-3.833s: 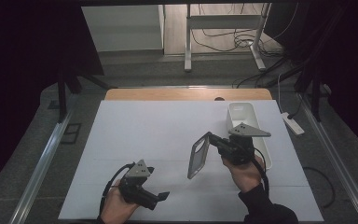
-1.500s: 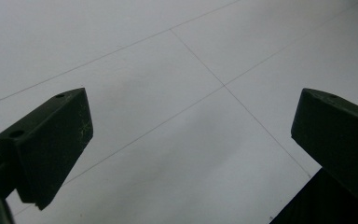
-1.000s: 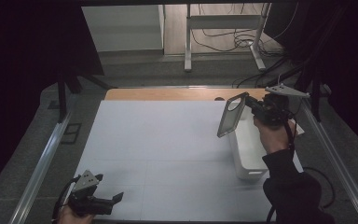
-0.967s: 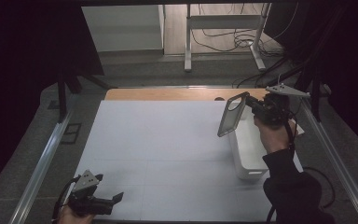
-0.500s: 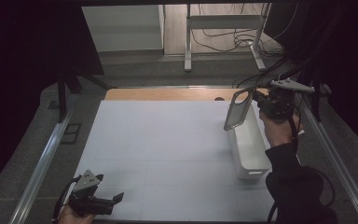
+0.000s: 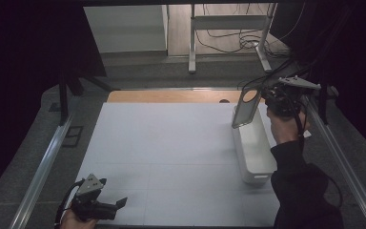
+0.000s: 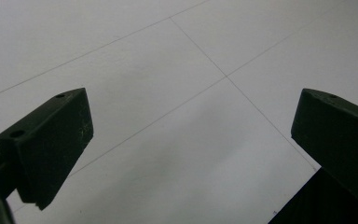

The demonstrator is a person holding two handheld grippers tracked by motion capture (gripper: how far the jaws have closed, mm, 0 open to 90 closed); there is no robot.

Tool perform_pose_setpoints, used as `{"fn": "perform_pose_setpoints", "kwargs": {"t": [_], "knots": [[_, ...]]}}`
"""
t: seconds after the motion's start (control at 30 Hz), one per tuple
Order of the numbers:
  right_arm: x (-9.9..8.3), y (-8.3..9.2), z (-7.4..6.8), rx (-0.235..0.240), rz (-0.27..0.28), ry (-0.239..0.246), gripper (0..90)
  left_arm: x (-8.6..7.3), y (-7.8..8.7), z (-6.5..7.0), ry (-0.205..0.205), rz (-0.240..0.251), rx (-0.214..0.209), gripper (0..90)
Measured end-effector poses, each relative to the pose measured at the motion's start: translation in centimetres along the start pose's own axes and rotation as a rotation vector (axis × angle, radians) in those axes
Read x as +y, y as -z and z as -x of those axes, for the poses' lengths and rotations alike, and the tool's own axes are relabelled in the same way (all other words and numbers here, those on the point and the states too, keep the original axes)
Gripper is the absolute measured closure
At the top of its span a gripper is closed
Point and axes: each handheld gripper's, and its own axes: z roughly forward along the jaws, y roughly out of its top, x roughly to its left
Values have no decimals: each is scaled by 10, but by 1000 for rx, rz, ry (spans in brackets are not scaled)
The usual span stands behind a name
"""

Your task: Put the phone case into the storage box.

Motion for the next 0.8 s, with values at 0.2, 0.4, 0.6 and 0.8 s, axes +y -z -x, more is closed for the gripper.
{"fn": "perform_pose_setpoints", "kwargs": {"t": [0.2,0.4,0.6,0.8], "knots": [[3,-3,6,-33,1,1,888,0,0,0,-3,-2,2,0],[6,-7,12,-63,3,-20,888,0,-1,0,-3,-5,0,0],[4,-18,14,-109,-2,-30,888,0,0,0,-3,-5,0,0],[2,-29,15,-138,-19,-45,888,0,-1,0,-2,-7,-2,0]]}}
